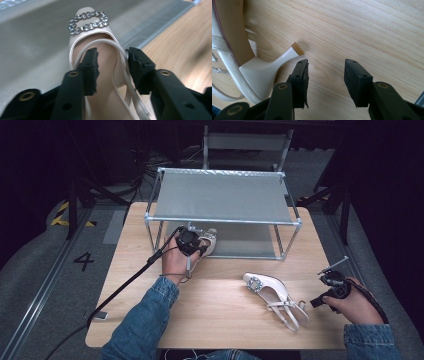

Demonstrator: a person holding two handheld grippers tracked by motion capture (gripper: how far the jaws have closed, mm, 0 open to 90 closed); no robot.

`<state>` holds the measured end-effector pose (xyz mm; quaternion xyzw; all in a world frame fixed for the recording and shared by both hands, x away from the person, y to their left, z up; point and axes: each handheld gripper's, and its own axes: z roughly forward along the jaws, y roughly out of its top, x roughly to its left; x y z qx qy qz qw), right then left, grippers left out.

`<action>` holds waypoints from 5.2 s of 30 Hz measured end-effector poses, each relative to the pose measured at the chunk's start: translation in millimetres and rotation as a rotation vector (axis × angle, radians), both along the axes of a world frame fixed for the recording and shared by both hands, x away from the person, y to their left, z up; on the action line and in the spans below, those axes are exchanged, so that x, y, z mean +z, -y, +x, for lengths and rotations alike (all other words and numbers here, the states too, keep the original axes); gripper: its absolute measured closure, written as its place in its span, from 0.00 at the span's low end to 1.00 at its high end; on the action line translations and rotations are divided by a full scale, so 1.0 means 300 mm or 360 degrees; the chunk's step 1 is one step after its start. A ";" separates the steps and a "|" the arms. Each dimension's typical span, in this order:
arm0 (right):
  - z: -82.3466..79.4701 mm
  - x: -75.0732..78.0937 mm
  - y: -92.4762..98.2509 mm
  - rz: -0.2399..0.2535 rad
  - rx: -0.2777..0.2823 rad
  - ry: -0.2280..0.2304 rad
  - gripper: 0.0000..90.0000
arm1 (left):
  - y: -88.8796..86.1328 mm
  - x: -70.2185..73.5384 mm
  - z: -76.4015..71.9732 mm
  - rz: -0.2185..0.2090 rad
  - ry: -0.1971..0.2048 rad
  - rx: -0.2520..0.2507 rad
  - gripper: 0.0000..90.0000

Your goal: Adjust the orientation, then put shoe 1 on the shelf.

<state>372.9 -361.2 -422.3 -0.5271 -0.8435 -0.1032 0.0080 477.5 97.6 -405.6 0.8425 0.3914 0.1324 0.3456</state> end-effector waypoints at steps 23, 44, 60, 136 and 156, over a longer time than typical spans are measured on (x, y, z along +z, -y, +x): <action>0.083 0.006 -0.070 0.0006 0.0124 0.0014 0.60 | -0.181 0.177 -0.204 0.0243 -0.0236 0.0005 0.45; 0.105 0.008 -0.089 0.0004 0.0156 0.0019 0.60 | -0.165 0.014 -0.201 0.0525 -0.0360 -0.0138 0.44; 0.091 -0.002 -0.071 0.0012 0.0132 0.0010 0.60 | -0.115 -0.055 -0.155 0.0296 -0.0291 -0.0160 0.55; 0.030 0.011 -0.031 0.0010 0.0108 0.0033 0.60 | 0.080 -0.154 0.110 -0.0046 -0.0024 0.0013 0.56; 0.008 0.078 -0.115 0.0021 0.0203 0.0126 0.61 | 0.009 0.061 -0.090 0.0161 -0.0062 0.0014 0.33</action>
